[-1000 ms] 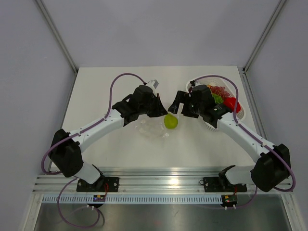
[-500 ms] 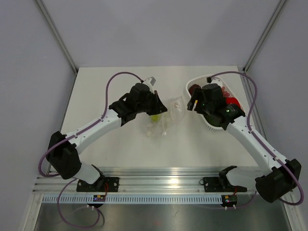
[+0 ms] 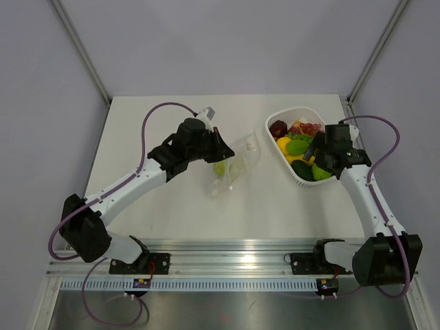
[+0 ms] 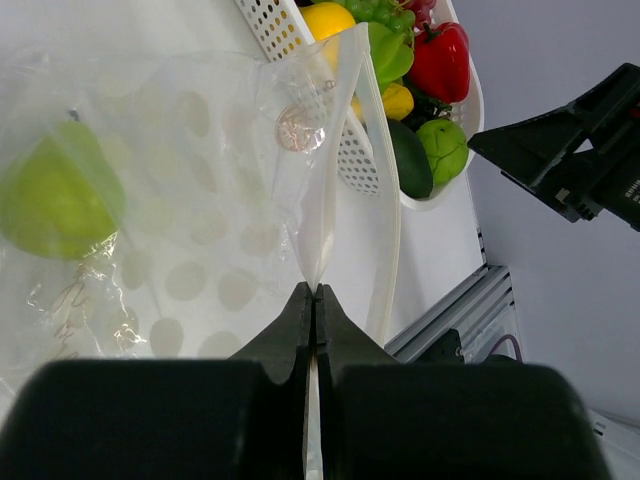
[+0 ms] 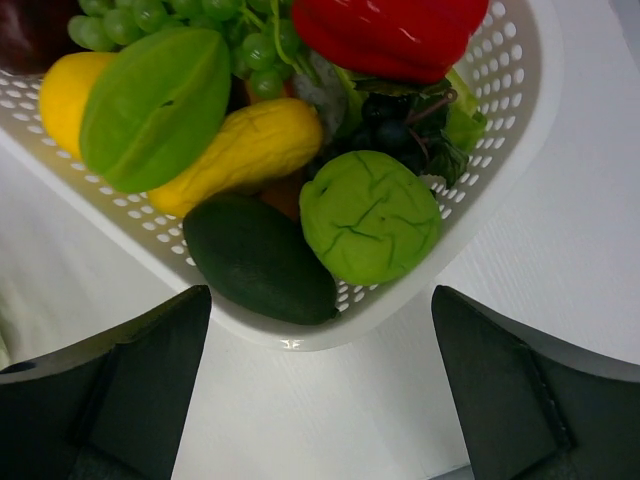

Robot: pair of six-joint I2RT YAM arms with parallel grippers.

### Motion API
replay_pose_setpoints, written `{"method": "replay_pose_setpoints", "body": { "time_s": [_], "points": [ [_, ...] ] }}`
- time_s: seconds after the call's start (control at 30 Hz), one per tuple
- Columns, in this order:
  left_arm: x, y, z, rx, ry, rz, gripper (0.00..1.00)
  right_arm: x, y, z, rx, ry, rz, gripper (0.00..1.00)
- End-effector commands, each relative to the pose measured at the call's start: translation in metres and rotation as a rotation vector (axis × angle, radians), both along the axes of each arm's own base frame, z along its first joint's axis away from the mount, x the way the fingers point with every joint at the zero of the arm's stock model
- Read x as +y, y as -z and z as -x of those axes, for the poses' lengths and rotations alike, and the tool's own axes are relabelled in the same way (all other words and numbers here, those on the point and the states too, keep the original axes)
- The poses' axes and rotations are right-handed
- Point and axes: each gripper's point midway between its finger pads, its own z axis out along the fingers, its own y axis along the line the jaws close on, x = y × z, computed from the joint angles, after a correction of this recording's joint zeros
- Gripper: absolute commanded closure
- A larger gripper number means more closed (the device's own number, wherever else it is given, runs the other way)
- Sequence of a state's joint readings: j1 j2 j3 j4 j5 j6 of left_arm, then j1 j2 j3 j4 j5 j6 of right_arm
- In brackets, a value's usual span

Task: Place the food in the zip-top bag and seal the zipper
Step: Pick up the fake fruit from the bin.

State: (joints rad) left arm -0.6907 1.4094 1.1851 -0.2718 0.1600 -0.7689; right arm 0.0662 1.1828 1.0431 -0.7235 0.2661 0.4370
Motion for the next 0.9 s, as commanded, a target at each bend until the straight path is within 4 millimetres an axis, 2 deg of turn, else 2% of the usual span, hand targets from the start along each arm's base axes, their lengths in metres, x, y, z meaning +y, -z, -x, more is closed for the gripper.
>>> {"method": "replay_pose_setpoints", "body": {
  "time_s": [0.0, 0.23, 0.3, 0.33, 0.63, 0.87],
  "points": [
    [-0.002, -0.022, 0.001, -0.055, 0.016, 0.059, 1.0, -0.006, 0.01, -0.005, 0.018, 0.005, -0.026, 0.01],
    [-0.002, -0.016, 0.0, -0.05, 0.015, 0.046, 1.0, -0.013, 0.034, -0.015, 0.063, 0.041, -0.018, 0.0],
    [-0.002, -0.015, 0.0, -0.048, 0.017, 0.048, 1.0, -0.011, 0.036, -0.019, 0.064, 0.033, -0.025, 0.01],
    [-0.003, -0.015, 0.0, -0.046, 0.016, 0.048, 1.0, -0.02, 0.038, -0.02, 0.069, 0.061, -0.027, 0.01],
    [-0.006, -0.009, -0.002, -0.037, 0.026, 0.038, 1.0, -0.034, 0.049, -0.03, 0.094, 0.08, -0.026, 0.11],
    [-0.008, -0.004, -0.003, -0.028, 0.031, 0.035, 1.0, -0.032, 0.059, -0.036, 0.109, 0.063, -0.042, 0.12]
  ]
}}
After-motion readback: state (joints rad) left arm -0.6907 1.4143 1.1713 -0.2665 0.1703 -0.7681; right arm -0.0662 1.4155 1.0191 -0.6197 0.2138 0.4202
